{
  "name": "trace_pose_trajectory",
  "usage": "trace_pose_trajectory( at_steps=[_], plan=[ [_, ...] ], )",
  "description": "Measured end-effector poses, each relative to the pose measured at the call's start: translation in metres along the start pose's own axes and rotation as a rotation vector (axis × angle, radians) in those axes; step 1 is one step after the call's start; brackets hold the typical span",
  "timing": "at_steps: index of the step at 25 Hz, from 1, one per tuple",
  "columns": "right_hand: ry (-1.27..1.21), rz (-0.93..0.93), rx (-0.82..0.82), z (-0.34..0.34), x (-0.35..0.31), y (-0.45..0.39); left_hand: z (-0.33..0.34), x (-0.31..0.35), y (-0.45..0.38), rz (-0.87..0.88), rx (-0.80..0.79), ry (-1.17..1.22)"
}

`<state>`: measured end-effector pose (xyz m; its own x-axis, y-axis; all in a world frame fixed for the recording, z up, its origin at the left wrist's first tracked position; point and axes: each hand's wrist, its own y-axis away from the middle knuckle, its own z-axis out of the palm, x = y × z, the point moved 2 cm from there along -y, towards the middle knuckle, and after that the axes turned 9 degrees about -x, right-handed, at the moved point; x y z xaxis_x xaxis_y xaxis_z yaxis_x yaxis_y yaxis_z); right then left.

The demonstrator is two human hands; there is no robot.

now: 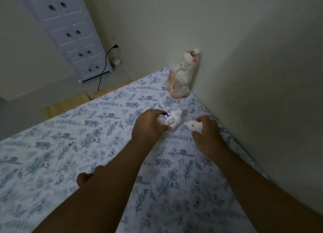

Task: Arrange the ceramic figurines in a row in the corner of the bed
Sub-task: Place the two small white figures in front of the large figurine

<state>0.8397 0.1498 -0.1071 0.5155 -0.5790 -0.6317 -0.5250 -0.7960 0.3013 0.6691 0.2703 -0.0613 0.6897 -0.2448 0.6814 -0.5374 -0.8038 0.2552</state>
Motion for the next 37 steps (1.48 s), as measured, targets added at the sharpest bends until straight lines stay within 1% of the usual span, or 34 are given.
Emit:
trace_pose_trajectory(
  at_steps=[2, 4, 6, 9, 11, 13, 15, 18, 21, 25, 29, 33, 37],
  plan=[
    [-0.012, -0.009, 0.020, -0.002, 0.014, -0.004, 0.015, 0.009, -0.017, 0.022, 0.003, -0.004],
    [-0.043, -0.011, 0.083, -0.001, 0.021, -0.007, 0.026, 0.017, -0.030, 0.051, 0.018, -0.015],
    [-0.096, -0.015, 0.079, 0.002, 0.028, -0.011, 0.034, 0.022, -0.039, 0.072, 0.026, -0.017],
    [-0.166, -0.044, -0.035, 0.004, 0.041, -0.013, 0.039, 0.026, -0.047, 0.083, 0.026, -0.030],
    [-0.242, -0.107, -0.116, 0.000, 0.049, -0.015, 0.041, 0.026, -0.051, 0.088, 0.027, -0.040],
    [-0.247, -0.185, -0.196, -0.004, 0.052, -0.016, 0.042, 0.026, -0.051, 0.099, 0.035, -0.040],
    [-0.244, -0.211, -0.207, -0.008, 0.050, -0.016, 0.043, 0.025, -0.048, 0.112, 0.055, -0.017],
    [-0.351, -0.153, -0.165, -0.006, 0.045, -0.016, 0.045, 0.019, -0.041, 0.104, 0.089, 0.078],
    [-0.424, -0.118, -0.104, 0.002, 0.042, -0.019, 0.047, 0.013, -0.037, 0.076, 0.090, 0.198],
    [-0.441, -0.152, 0.012, 0.011, 0.040, -0.025, 0.051, 0.007, -0.038, 0.065, 0.113, 0.299],
    [-0.349, -0.195, 0.154, 0.011, 0.038, -0.033, 0.056, 0.013, -0.053, 0.075, 0.108, 0.315],
    [-0.361, -0.186, 0.187, 0.015, 0.041, -0.035, 0.062, 0.018, -0.064, 0.070, 0.081, 0.344],
    [-0.359, -0.174, 0.233, 0.018, 0.042, -0.033, 0.060, 0.016, -0.071, 0.055, 0.031, 0.321]
  ],
)
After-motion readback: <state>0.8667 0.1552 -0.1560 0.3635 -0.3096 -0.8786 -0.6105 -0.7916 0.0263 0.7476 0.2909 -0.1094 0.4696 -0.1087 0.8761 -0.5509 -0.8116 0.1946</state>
